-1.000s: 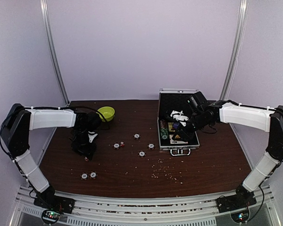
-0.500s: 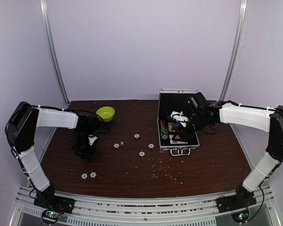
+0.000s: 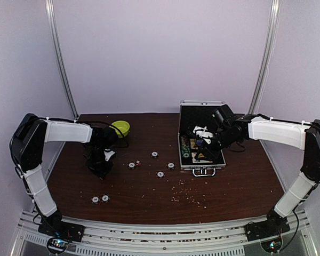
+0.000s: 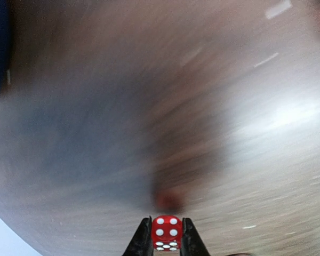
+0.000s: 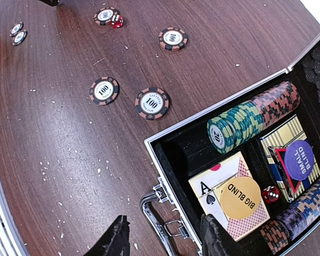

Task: Pack up texas hold em set
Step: Pick up the dice from the center of the board, then place the dice in the slot, then pick up the dice from the center of the board.

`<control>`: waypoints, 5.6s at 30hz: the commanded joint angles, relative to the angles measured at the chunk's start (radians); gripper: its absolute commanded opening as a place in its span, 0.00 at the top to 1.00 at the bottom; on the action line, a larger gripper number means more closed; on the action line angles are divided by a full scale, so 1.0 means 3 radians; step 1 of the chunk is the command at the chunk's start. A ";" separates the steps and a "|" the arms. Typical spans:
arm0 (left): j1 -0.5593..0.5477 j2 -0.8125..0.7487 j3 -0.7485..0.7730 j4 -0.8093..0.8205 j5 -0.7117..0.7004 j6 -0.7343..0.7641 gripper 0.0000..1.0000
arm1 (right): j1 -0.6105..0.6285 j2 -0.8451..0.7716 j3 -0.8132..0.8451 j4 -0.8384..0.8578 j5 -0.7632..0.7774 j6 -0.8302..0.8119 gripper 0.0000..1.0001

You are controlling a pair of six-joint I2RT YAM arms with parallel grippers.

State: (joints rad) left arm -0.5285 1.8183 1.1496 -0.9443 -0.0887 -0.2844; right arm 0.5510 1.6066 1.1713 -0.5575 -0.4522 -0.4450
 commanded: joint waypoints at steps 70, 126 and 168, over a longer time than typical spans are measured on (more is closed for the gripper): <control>-0.1123 0.0635 0.1753 0.1656 0.0334 0.0104 0.66 | -0.0988 -0.0344 -0.0403 0.0340 0.0155 0.0201 0.50; -0.0565 0.1100 0.1481 0.0868 0.0695 0.0472 0.74 | -0.0988 -0.0186 -0.0361 0.0228 0.0060 0.0144 0.50; -0.0956 0.1072 0.1989 0.0987 0.0757 0.0259 0.90 | -0.0983 -0.0170 -0.0326 0.0185 0.0044 0.0115 0.51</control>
State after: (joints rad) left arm -0.7750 2.1395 1.6756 -0.7555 0.0795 -0.1902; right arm 0.2558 1.5532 1.0542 -0.5041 -0.4374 -0.4019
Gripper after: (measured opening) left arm 0.127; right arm 0.493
